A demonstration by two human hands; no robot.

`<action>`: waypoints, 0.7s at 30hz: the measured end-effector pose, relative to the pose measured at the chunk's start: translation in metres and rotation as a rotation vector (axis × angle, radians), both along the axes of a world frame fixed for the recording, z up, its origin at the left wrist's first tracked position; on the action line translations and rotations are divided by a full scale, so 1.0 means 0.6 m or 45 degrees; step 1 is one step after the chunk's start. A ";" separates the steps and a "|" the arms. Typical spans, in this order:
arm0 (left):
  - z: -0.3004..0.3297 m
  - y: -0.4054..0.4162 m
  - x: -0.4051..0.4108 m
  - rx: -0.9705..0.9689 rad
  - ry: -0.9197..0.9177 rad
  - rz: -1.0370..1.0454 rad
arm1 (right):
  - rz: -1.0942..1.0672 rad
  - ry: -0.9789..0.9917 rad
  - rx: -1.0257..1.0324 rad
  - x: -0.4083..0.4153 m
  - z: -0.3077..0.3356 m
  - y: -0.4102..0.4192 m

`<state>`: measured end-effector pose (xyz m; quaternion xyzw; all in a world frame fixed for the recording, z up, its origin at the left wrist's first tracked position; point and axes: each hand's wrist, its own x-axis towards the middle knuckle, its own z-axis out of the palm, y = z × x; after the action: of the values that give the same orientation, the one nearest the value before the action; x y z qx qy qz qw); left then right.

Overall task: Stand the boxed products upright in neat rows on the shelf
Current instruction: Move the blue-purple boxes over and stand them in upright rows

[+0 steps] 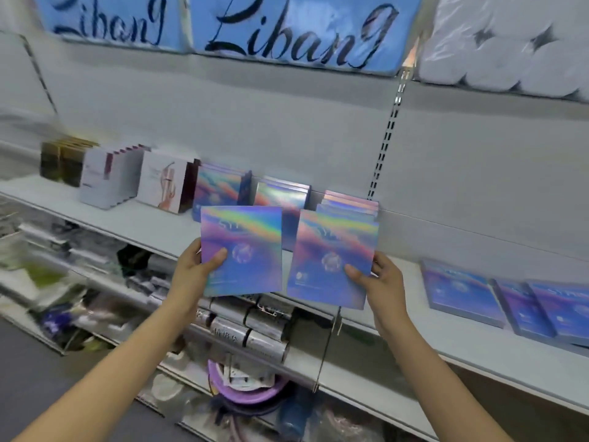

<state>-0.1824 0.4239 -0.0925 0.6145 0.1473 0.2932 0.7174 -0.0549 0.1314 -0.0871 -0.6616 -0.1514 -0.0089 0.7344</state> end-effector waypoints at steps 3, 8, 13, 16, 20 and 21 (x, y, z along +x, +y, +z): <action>0.001 0.069 -0.044 -0.037 -0.028 0.026 | -0.001 -0.018 -0.007 -0.033 -0.004 0.064; -0.004 0.151 -0.087 -0.086 -0.025 0.051 | 0.012 -0.027 -0.043 -0.058 -0.009 0.156; -0.015 0.202 -0.085 -0.163 -0.037 0.044 | -0.007 -0.036 -0.066 -0.042 -0.012 0.227; -0.024 0.233 -0.063 -0.174 -0.021 0.047 | -0.028 -0.037 -0.084 -0.016 -0.020 0.262; -0.029 0.276 -0.010 -0.146 -0.014 0.017 | -0.081 -0.058 -0.103 0.028 -0.033 0.299; -0.029 0.285 0.006 -0.134 -0.018 -0.006 | -0.097 -0.063 -0.114 0.041 -0.036 0.307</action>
<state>-0.1786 0.5950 -0.1100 0.5741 0.1559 0.2878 0.7505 -0.0301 0.3156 -0.1086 -0.6985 -0.1446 -0.0464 0.6993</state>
